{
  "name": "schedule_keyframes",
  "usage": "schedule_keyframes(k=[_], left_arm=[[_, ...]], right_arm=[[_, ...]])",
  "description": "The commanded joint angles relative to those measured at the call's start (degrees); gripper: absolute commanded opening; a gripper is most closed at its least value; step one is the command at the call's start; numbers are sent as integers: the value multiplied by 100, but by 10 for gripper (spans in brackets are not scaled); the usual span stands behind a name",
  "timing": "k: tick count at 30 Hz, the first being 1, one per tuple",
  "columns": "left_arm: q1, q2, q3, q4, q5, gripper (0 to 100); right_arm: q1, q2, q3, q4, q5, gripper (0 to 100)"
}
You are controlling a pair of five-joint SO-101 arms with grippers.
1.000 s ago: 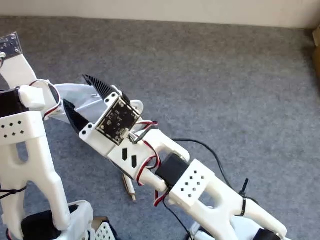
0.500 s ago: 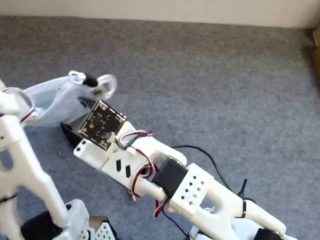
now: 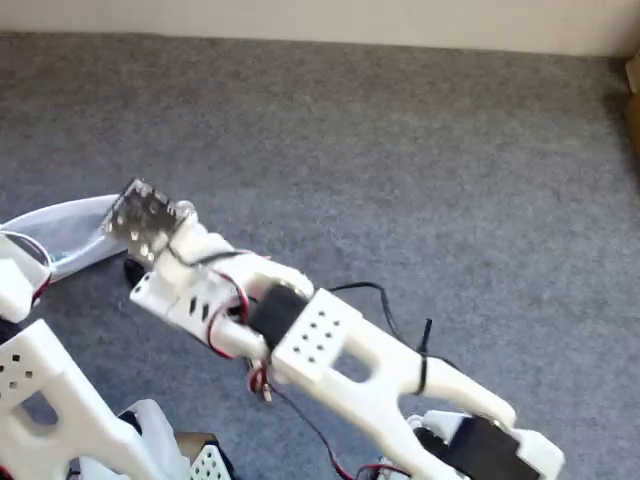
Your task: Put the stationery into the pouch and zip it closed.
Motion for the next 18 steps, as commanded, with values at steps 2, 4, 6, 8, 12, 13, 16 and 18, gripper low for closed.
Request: schedule_keyframes(k=[2,4,6,8,12,13,16,18], left_arm=[[-136,-40,-66,-273,88,53],[-136,48,-66,-325,88,53],[-136,127,-66,-325,88,53],[-136,198,-66,-325,88,53],[-136,303,-66,-325,88,53],[-136,303,-57,-325,88,53],[-136,303,-48,-299,88,53],[-136,295,-31,-290,79,53]], right_arm=[[312,-48,-1174,1314,-615,205],[444,-48,-1481,1859,-756,205],[585,-48,-1684,2325,-932,205],[690,-48,-1807,2747,-1231,205],[725,4,-1455,3336,-2048,205],[734,-4,-1253,3354,-2198,205],[743,4,-699,3327,-2444,205],[743,4,-382,3011,-2453,205]])
